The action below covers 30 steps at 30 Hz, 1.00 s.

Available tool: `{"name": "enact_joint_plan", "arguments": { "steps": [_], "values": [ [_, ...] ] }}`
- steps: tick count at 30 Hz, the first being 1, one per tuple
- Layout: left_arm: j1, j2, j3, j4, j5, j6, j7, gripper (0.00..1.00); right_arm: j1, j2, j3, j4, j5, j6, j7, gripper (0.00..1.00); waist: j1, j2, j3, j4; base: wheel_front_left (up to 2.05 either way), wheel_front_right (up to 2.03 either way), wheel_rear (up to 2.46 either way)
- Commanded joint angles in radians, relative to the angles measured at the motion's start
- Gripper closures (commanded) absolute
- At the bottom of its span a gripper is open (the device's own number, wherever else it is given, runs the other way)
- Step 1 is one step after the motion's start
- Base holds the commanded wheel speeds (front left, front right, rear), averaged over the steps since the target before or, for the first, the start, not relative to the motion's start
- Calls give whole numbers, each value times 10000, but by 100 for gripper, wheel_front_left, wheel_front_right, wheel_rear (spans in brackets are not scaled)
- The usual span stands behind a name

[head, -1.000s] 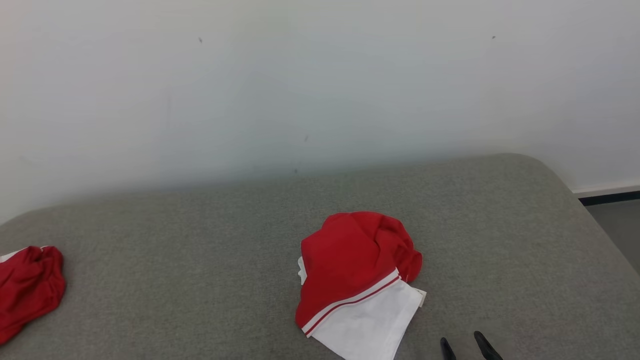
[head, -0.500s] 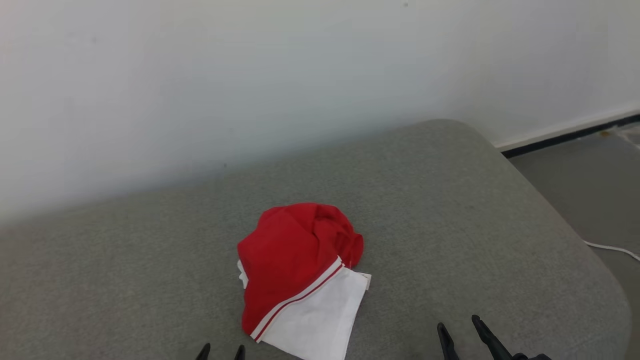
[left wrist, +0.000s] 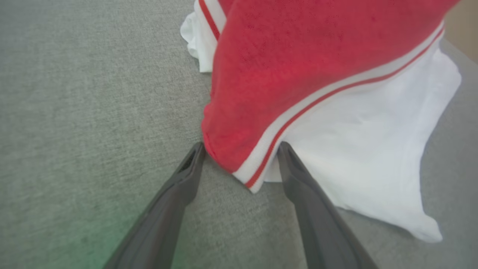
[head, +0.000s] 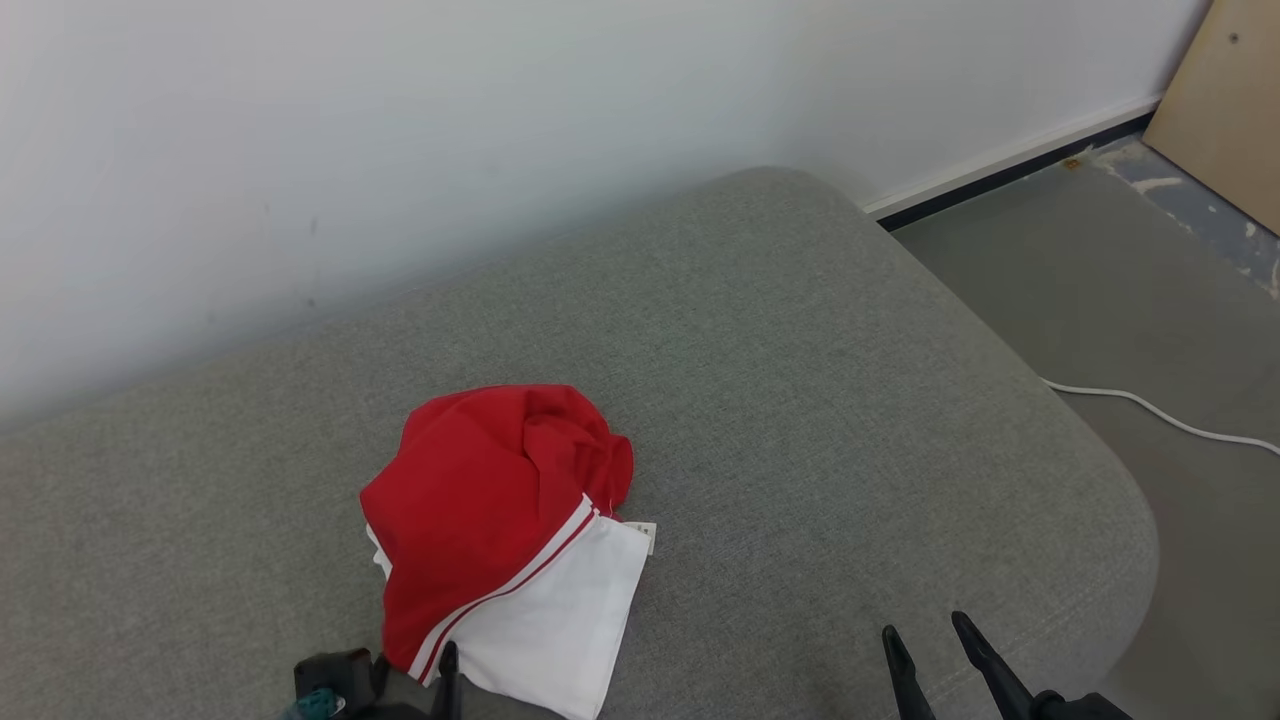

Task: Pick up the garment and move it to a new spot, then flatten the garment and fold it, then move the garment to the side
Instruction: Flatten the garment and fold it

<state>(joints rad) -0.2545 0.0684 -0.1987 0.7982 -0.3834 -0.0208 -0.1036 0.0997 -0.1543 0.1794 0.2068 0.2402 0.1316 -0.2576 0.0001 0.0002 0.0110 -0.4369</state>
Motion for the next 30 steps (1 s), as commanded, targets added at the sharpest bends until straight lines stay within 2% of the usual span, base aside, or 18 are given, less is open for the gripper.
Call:
{"name": "enact_joint_plan", "arguments": {
  "steps": [1, 2, 3, 8, 14, 16, 24, 28, 30],
  "values": [
    [-17, 36, 51, 212, -153, 78, 27, 38, -119, 39, 3, -18, -39, -18, -62, 0, -1, -2, 43, -43, 0, 0, 0],
    [-64, 18, 7, 296, -141, 53, -77, 79, -130, 52, 37, -18, -38, -18, -62, 0, -1, -2, 22, -25, 0, 0, 0],
    [-112, -4, -57, 361, -133, -40, -143, 100, -130, 58, 60, -9, -44, -18, -64, 0, -1, -2, -3, -8, 0, 0, 0],
    [-837, -99, -243, -82, -165, -328, -954, 100, -88, -7, 181, 67, -8, -18, -67, 0, -1, -2, -185, 140, 0, 0, 0],
    [-2929, -172, -1243, -1518, 397, -409, -1322, 100, -124, 23, 346, 156, 54, -20, -69, 0, -1, -2, -332, 393, 0, 0, 0],
    [-3610, -189, -1654, -2017, 50, -459, -1332, 100, -157, 67, 451, 204, 69, -20, -68, 0, -1, -2, -368, 350, 0, 0, 0],
    [-6415, -177, -3622, -3757, -2116, 211, -1475, 100, -376, 215, 868, 513, 249, -20, -81, 0, -1, -2, -239, -103, 0, 0, 0],
    [-7313, -153, -3565, -4479, -3186, 608, -1605, 100, -375, 277, 908, 576, 233, -20, -87, 0, -1, -2, -162, -157, 0, 0, 0],
    [-7733, -160, -3062, -5244, -3516, 914, -1620, 100, -380, 299, 899, 603, 227, -18, -91, 0, -1, -2, -123, -148, 0, 0, 0]
  ]
}}
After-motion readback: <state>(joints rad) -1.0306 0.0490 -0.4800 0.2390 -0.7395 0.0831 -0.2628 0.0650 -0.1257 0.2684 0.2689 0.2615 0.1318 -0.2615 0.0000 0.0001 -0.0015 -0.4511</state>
